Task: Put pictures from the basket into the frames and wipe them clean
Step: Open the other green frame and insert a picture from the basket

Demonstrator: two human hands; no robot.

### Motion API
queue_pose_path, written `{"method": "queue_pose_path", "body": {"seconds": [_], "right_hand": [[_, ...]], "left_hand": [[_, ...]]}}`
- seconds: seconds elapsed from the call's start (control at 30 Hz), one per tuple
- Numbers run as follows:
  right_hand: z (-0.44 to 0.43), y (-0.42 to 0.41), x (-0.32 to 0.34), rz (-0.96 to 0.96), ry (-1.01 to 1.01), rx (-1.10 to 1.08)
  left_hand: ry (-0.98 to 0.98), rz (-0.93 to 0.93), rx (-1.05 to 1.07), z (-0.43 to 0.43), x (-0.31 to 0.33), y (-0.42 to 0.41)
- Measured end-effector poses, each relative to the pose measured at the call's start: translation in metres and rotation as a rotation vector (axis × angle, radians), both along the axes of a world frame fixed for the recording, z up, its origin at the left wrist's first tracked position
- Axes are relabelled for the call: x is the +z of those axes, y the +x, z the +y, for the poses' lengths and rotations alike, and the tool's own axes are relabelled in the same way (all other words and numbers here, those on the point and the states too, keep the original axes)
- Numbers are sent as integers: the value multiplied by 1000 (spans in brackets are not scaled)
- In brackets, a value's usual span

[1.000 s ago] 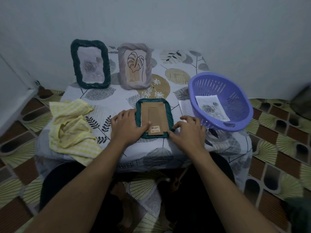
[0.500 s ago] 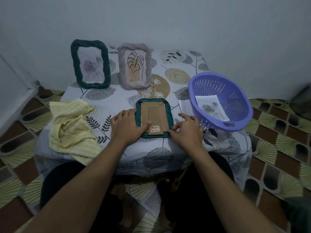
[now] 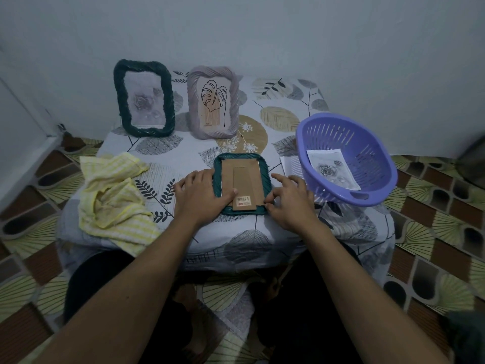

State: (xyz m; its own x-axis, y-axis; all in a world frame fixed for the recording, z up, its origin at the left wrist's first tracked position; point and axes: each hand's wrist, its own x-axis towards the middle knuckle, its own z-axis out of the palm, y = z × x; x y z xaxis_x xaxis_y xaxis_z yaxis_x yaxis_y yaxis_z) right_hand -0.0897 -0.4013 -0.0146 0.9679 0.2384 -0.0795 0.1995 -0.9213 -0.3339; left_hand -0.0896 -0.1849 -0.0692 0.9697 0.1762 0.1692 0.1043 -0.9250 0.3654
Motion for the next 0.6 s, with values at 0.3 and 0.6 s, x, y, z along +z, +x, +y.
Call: {"method": "queue_pose_path", "body": {"seconds": [0.3,0.6], "right_hand": [[0,6,5,-16,-100,102],[-18,24,-13,109,460,-110]], "left_hand": [[13,-14,-1,1,-2,1],[-2,-3,-8,2,-2,1]]}}
